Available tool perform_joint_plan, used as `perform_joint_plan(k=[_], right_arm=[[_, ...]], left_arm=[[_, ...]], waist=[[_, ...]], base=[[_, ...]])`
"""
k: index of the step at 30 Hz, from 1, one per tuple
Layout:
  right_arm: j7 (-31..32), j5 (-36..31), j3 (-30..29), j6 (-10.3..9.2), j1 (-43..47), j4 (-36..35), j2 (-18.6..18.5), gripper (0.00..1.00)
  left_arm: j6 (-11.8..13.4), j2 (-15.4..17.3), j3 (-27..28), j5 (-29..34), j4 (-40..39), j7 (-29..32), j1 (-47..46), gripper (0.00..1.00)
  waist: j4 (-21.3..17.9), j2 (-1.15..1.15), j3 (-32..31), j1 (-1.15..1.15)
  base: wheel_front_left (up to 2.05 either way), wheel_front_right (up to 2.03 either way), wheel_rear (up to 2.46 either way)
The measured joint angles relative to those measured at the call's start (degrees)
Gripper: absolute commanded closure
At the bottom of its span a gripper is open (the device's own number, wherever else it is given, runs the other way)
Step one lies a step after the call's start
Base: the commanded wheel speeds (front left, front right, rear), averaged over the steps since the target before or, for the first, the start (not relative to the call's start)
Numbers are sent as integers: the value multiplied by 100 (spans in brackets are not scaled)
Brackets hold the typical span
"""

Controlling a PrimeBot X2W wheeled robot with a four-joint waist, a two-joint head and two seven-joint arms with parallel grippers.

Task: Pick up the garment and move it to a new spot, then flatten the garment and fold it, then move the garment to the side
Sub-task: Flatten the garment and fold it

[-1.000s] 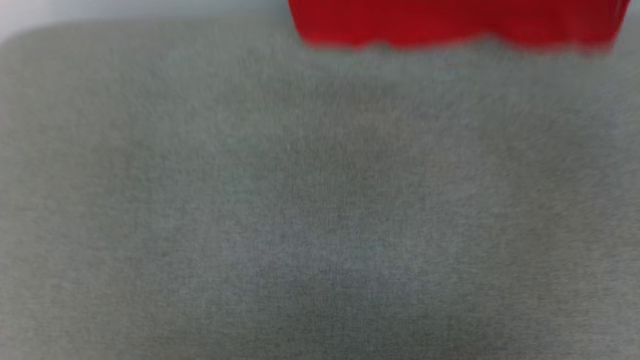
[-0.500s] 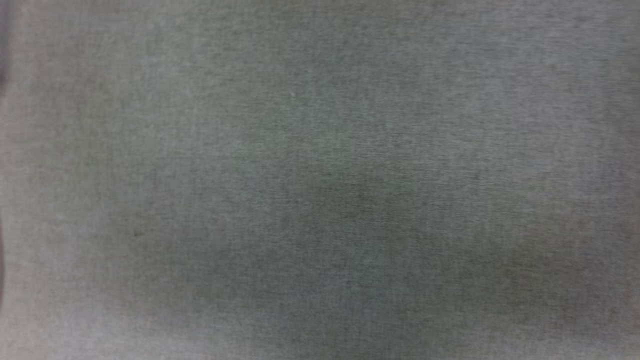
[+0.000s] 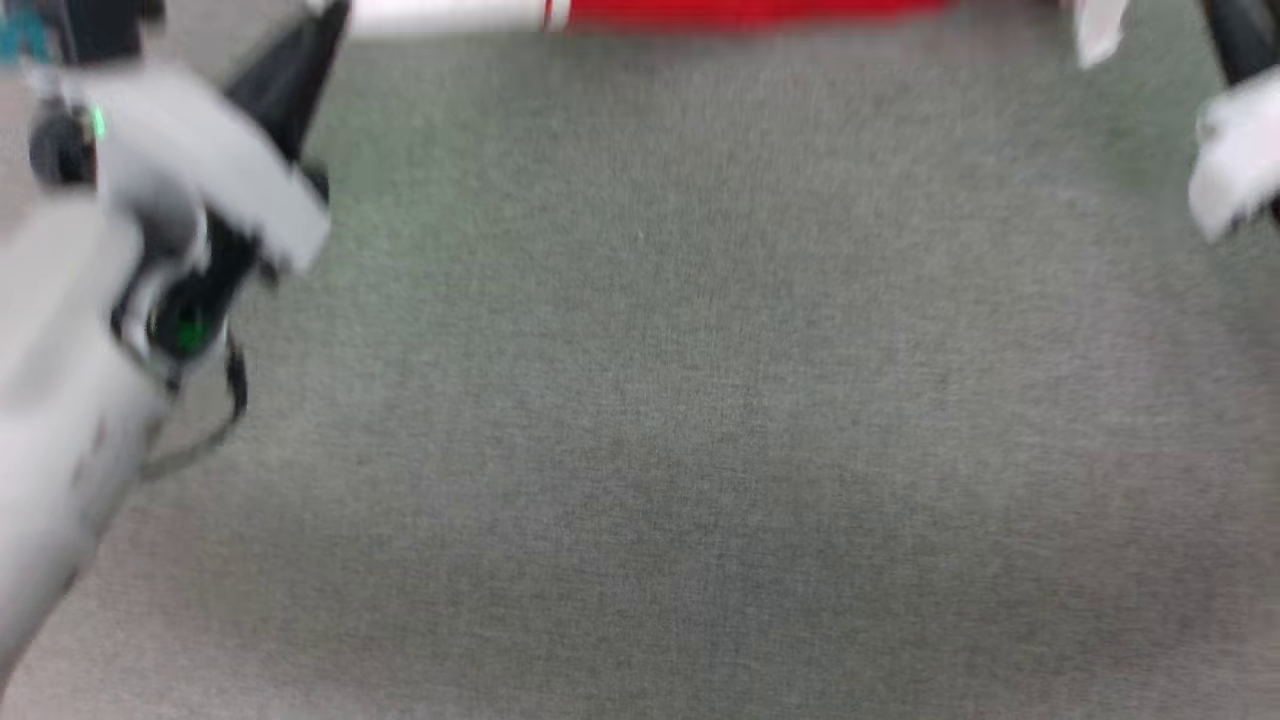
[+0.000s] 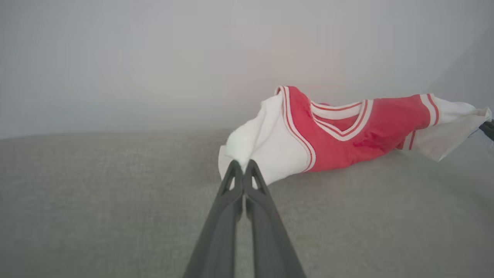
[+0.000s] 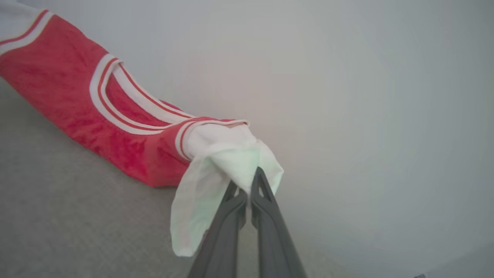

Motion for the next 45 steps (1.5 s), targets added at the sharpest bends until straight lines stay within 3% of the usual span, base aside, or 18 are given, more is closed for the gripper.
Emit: perform_joint_plan(k=[4, 8, 13, 17, 20, 23, 30, 39, 40, 41, 42, 43, 45], right_arm=[[11, 257, -114, 1, 1024, -712, -425, 100], [224, 469, -94, 0, 2324, -1539, -846, 100], [522, 571, -490, 1, 3840, -2366, -1249, 100], [802, 621, -884, 1, 4969, -2941, -1414, 100], [976, 490, -1210, 1, 5738, -3371, -1532, 100], [1158, 344, -1474, 1, 6431, -3737, -1528, 100], [1734, 258, -1864, 1, 7397, -4184, -1293, 100], [2570, 532, -1689, 1, 7426, -4526, -1212, 100], [2675, 578, -1667, 1, 7410, -4536, -1202, 82], [2761, 653, -1655, 1, 7380, -4518, -1187, 72], [2848, 676, -1640, 1, 7349, -4518, -1193, 51], [2929, 700, -1639, 1, 7327, -4517, -1195, 3], [3145, 837, -1631, 1, 7274, -4534, -1192, 0]], left_arm=[[246, 588, -19, -297, -951, 3, 1057, 100], [775, 1260, -163, -491, -2024, -48, 2241, 100], [1551, 2028, -431, -815, -3244, -188, 3688, 100], [2053, 2491, -632, -895, -4118, -455, 4560, 100], [2303, 2657, -827, -809, -4564, -594, 5040, 100], [2526, 2688, -964, -833, -4770, -648, 5381, 100], [2671, 2407, -1170, -812, -4358, -631, 5591, 100], [2491, 1923, -1201, -747, -3632, -563, 5377, 100], [2468, 1886, -1198, -746, -3582, -582, 5373, 100], [2460, 1862, -1189, -744, -3533, -589, 5365, 100], [2444, 1842, -1176, -735, -3498, -592, 5355, 100], [2436, 1820, -1171, -714, -3472, -606, 5348, 100], [2410, 1761, -1165, -668, -3428, -630, 5304, 100]], waist=[[-54, 0, -494, 0], [-129, 0, -990, 0], [-240, 0, -1541, 0], [-337, 0, -1884, 0], [-401, 0, -2060, 0], [-447, 0, -2137, 0], [-406, 0, -2058, 0], [-502, 0, -2017, 0], [-513, 0, -2009, 0], [-523, 0, -1999, 0], [-531, 0, -1986, 0], [-535, 0, -1971, 0], [-533, 0, -1937, 0]], base=[[0, 0, 0], [0, 0, 0], [0, 0, 0], [0, 0, 0], [0, 0, 0], [0, 0, 0], [0, 0, 0], [0, 0, 0], [0, 0, 0], [0, 0, 0], [0, 0, 0], [0, 0, 0], [0, 0, 0]])
